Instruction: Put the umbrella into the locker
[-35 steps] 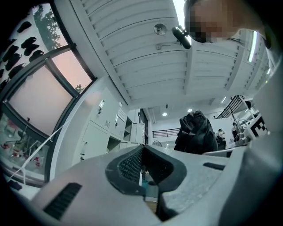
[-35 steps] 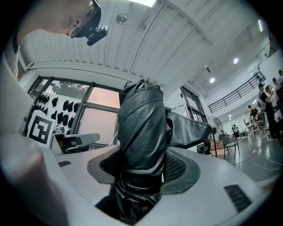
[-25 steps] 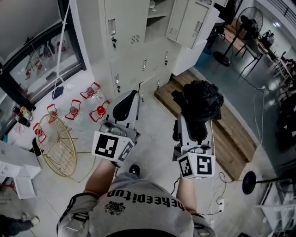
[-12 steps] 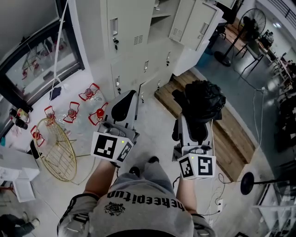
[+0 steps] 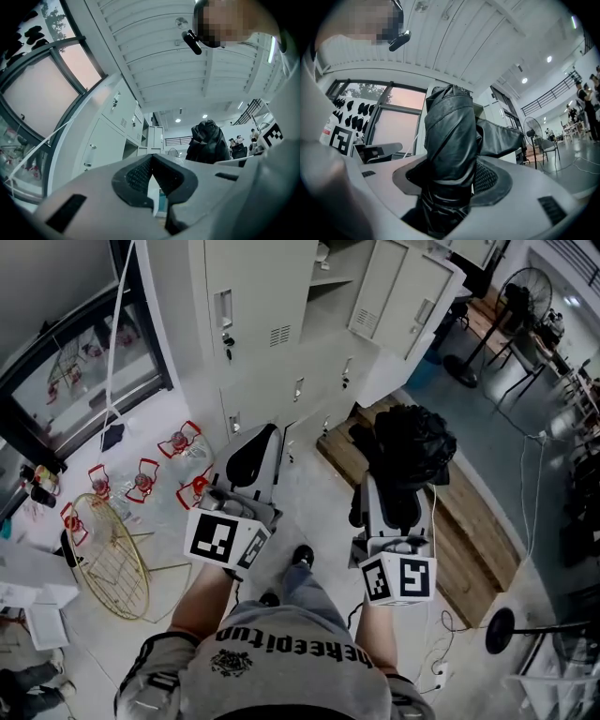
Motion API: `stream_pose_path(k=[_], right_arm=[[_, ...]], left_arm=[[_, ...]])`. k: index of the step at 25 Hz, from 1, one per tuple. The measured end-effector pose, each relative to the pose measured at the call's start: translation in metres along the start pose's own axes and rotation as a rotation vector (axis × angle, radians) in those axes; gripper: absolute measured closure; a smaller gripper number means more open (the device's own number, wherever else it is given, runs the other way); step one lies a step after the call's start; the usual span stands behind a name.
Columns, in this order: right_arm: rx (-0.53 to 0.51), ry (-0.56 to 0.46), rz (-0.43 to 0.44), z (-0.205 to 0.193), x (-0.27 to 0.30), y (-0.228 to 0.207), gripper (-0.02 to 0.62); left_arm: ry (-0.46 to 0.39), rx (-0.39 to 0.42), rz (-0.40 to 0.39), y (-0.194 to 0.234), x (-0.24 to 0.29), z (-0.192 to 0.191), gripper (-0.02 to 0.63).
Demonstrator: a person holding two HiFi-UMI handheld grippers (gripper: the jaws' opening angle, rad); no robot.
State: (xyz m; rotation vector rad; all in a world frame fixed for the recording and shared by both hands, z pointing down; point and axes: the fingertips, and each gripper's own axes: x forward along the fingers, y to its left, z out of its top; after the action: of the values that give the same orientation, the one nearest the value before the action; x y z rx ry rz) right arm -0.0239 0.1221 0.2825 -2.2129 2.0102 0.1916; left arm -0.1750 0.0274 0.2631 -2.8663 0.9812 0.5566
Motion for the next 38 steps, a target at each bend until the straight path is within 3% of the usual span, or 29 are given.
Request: stream_pose_path(k=[22,38], right_arm=[[0.007,-0.017,0.116,-0.018,0.168,-0.134,0.351],[0.053,0.015,0.176,-0.051,0.231,-0.178,0.351]], left_arm=[[-0.031,0.049,0.067,0.018,0.198,-0.055,0.603],[0.020,0.092,0.117,0.030,0.259,-0.097,0.603]])
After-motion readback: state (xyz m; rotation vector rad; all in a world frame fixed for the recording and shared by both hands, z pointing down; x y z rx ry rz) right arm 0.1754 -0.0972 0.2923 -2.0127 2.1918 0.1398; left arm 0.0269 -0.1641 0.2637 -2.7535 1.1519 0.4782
